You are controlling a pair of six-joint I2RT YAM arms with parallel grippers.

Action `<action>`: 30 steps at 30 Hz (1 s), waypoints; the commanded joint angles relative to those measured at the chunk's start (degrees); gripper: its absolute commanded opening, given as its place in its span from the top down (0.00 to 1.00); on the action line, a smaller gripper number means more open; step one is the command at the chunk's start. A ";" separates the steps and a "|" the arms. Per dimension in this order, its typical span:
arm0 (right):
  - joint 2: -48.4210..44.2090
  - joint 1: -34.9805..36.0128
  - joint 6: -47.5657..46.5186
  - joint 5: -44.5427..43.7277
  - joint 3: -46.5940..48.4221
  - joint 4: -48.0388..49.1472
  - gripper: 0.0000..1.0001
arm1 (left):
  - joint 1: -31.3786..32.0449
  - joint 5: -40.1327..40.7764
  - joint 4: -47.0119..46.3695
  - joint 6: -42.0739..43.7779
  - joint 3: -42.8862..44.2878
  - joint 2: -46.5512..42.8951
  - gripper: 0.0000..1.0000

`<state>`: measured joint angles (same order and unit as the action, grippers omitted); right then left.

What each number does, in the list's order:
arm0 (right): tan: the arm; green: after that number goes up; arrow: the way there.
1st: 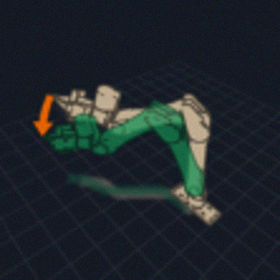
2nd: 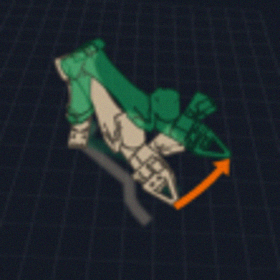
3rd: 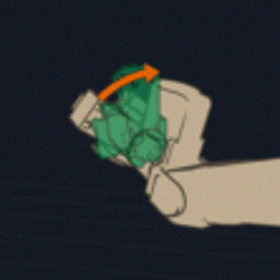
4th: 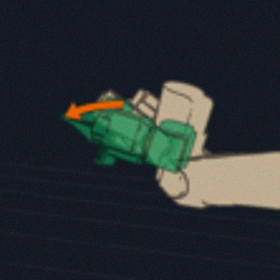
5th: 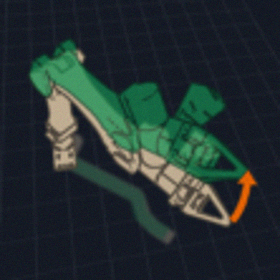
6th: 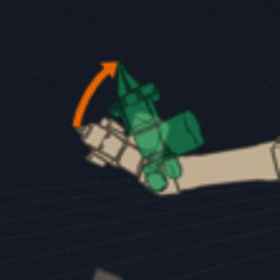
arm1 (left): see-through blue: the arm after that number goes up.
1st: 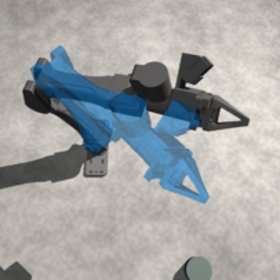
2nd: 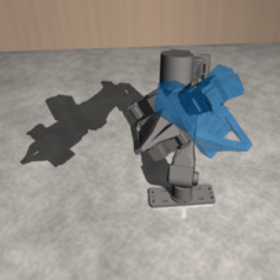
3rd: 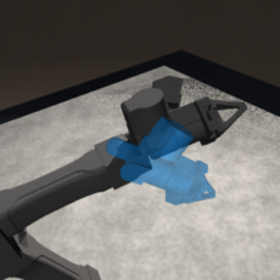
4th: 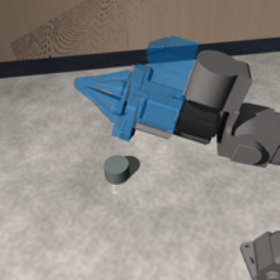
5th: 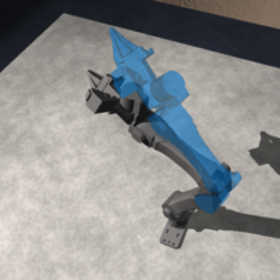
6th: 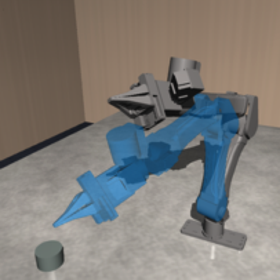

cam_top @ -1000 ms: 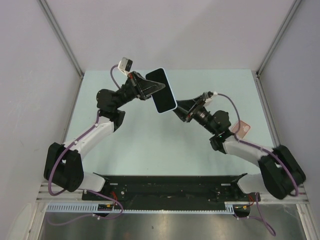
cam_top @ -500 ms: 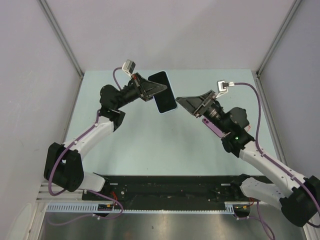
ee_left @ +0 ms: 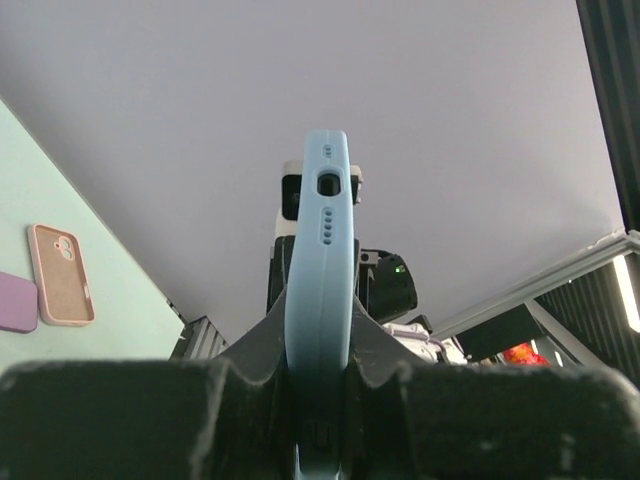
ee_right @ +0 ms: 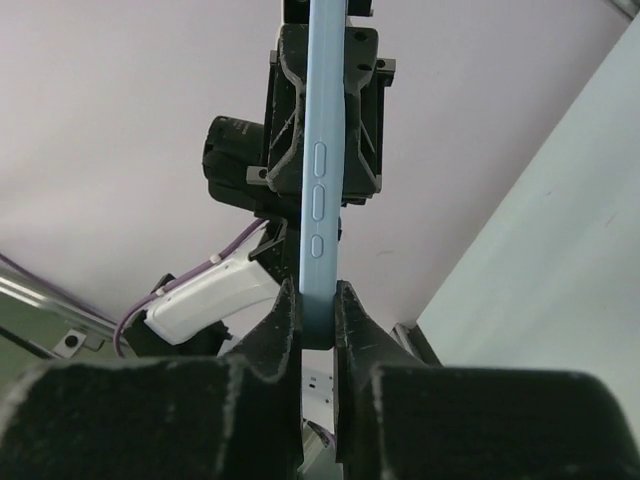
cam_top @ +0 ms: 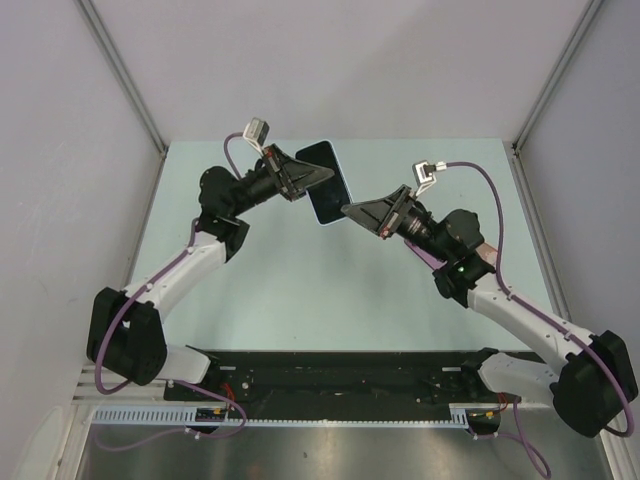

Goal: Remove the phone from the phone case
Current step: Remove the phone case from the phone.

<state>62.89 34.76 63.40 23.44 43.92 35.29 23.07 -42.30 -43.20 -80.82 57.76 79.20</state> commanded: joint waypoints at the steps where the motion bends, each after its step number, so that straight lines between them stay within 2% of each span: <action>1: 2.40 -0.22 9.18 3.27 -0.85 18.38 1.00 | -0.57 1.17 -3.56 -0.13 2.89 -2.38 1.00; 3: 5.39 -0.22 12.96 3.89 -1.38 27.58 0.98 | -0.83 1.00 -3.56 -0.13 2.80 -2.30 1.00; 5: 7.50 -0.22 17.54 4.33 -1.73 32.63 0.87 | -1.44 0.65 -3.65 -0.13 2.89 -2.38 1.00; 6: 9.33 -0.14 18.77 4.68 -1.82 38.22 0.81 | -1.71 0.64 -3.56 -0.13 2.89 -2.38 1.00; 7: 10.57 -0.13 20.70 4.86 -1.82 40.89 0.78 | -2.06 0.47 -3.56 -0.13 2.80 -2.47 1.00; 9: 13.20 -0.05 22.99 4.69 -2.00 47.11 0.80 | -2.33 0.38 -3.38 -0.13 2.80 -2.64 1.00; 10: 13.92 -0.05 24.65 4.51 -2.08 48.55 0.88 | -2.50 0.38 -3.38 -0.13 2.63 -2.73 1.00; 11: 14.53 0.13 25.11 3.72 -2.52 50.82 0.90 | -2.59 0.38 -3.38 -0.13 2.71 -2.82 1.00; 13: 15.77 0.22 25.90 3.19 -2.88 51.81 0.88 | -2.77 0.29 -3.38 -0.22 2.45 -2.91 1.00; 16: 16.29 0.66 25.90 2.75 -2.96 52.34 0.75 | -3.03 0.12 -3.47 -0.31 2.10 -3.08 1.00; 19: 16.47 0.66 25.90 2.57 -2.96 52.43 0.70 | -3.38 -0.06 -3.38 -0.48 2.01 -3.09 1.00; 30: 15.77 1.01 24.41 2.40 -2.96 51.72 0.61 | -4.09 -0.32 -4.43 -0.92 1.31 -2.65 1.00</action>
<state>79.59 34.85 87.64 25.32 40.49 72.34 19.75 -43.29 -42.85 -81.58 57.98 78.39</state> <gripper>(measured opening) 0.385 0.178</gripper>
